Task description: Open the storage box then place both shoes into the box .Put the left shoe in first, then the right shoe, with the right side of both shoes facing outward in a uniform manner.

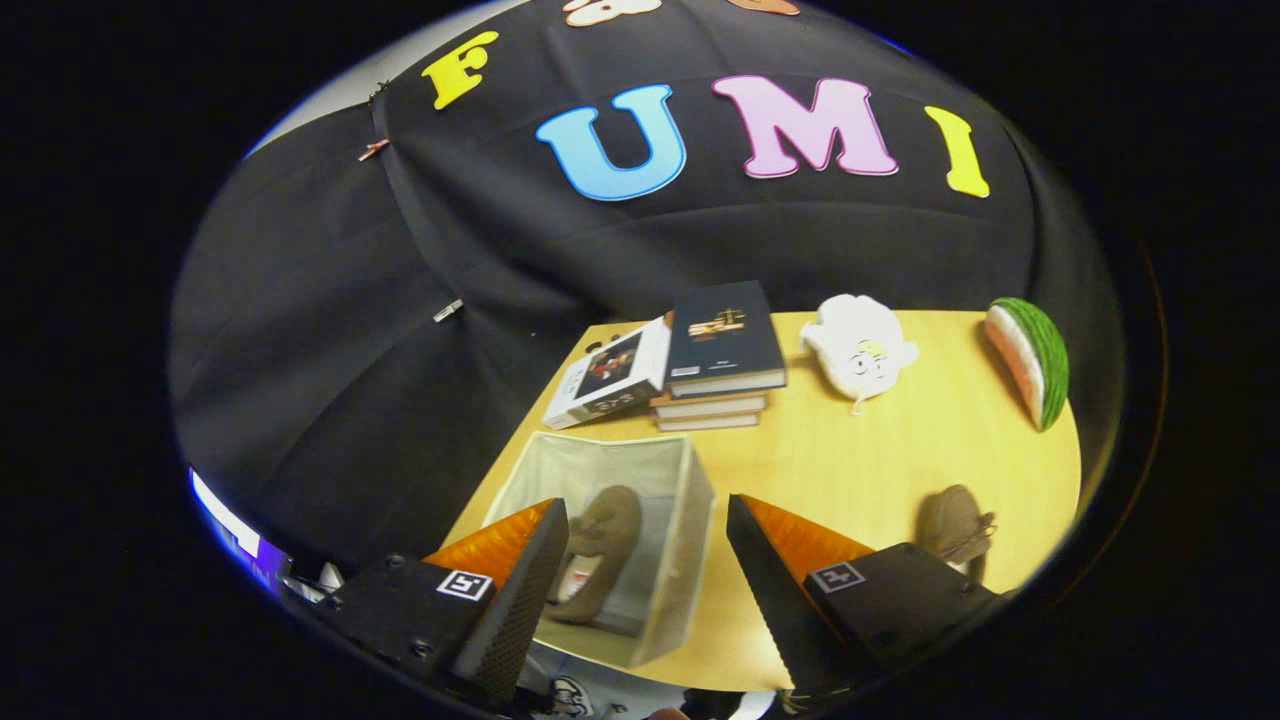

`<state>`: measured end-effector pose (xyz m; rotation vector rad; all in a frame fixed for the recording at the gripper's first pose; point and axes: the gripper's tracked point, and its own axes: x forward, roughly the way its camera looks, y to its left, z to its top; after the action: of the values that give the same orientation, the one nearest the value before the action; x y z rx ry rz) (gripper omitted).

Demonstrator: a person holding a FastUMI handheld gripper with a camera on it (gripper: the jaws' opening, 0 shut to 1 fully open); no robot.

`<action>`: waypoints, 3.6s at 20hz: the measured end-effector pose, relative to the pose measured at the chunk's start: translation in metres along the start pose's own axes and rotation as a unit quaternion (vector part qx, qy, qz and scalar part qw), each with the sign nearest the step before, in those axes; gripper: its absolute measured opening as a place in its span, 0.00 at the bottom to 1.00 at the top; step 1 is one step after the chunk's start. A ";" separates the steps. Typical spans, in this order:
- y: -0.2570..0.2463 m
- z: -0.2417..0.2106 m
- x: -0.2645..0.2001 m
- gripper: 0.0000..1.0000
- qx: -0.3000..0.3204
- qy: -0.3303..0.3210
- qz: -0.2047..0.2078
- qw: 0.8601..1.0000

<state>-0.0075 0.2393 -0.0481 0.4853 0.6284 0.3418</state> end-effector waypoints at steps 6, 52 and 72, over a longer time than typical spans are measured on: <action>-0.115 -0.012 -0.055 0.99 -0.044 0.007 -0.058 0.997; -0.203 -0.057 -0.018 0.08 0.083 0.122 -0.098 0.984; 0.058 -0.037 0.059 0.07 0.114 0.153 -0.046 0.980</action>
<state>0.0050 0.3262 -0.0713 0.6265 0.9943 0.2586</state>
